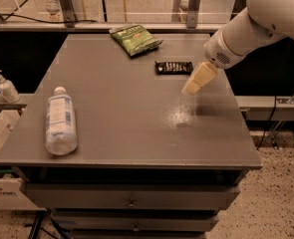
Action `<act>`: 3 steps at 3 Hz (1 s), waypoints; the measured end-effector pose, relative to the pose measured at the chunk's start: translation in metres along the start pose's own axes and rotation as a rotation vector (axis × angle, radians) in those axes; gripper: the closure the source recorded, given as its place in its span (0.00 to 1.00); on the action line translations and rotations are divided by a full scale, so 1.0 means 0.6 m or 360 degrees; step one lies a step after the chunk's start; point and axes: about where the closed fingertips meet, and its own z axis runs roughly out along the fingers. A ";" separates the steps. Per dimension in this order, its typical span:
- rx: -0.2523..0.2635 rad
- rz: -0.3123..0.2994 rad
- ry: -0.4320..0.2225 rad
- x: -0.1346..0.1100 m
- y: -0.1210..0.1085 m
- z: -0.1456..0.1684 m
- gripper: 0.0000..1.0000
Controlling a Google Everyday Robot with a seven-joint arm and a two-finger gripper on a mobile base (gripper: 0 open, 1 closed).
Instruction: Move rxbar chocolate near blue plastic bottle
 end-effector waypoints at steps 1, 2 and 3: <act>-0.0031 0.0124 -0.0040 -0.009 -0.043 0.059 0.00; -0.0060 0.0222 -0.0077 -0.021 -0.075 0.107 0.00; -0.0095 0.0293 -0.0096 -0.035 -0.086 0.138 0.00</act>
Offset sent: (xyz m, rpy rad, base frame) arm 0.1058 0.0185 -0.0455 0.1741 0.0848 -0.1298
